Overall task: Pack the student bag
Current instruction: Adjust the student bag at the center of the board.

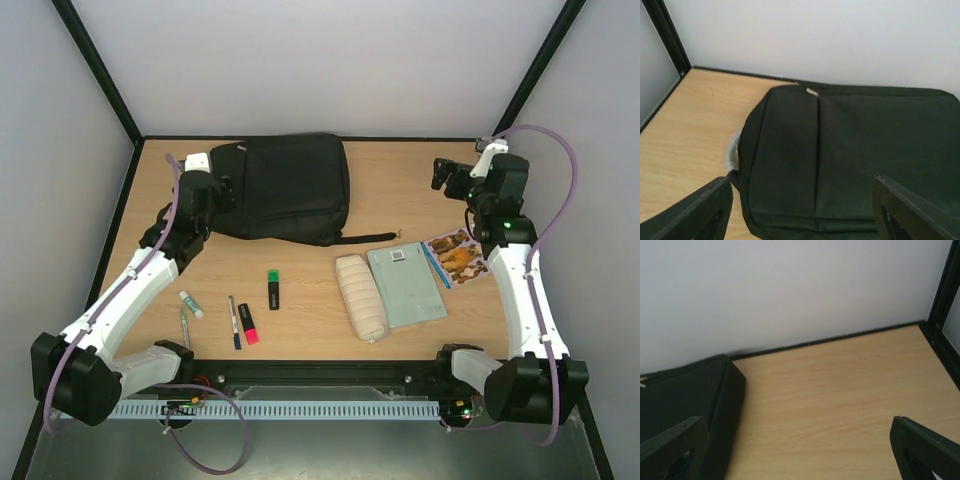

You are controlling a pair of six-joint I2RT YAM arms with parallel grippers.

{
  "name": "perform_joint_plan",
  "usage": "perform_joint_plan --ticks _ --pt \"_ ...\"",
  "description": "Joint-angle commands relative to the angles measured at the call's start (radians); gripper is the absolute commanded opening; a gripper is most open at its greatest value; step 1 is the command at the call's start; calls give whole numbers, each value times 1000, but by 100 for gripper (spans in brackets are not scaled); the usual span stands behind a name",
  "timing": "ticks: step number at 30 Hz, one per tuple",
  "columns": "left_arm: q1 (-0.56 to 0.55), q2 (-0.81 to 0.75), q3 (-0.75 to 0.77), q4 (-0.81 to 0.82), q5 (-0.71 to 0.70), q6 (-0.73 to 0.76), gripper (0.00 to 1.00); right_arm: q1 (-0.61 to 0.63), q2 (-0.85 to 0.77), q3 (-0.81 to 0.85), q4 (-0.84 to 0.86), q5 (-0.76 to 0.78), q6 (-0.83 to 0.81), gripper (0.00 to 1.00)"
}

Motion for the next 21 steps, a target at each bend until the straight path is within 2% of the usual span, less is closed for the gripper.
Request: perform_joint_plan --ticks 1,7,13,21 --pt "34 -7 -68 80 70 -52 81 10 10 -58 -7 -8 1 99" --pt "72 20 -138 115 147 -102 93 17 -2 -137 -62 -156 -129 99" --pt "96 104 -99 79 287 -123 98 25 -41 -221 -150 -316 -322 99" --pt "196 267 2 32 405 -194 99 36 -32 -294 -252 -419 -517 85"
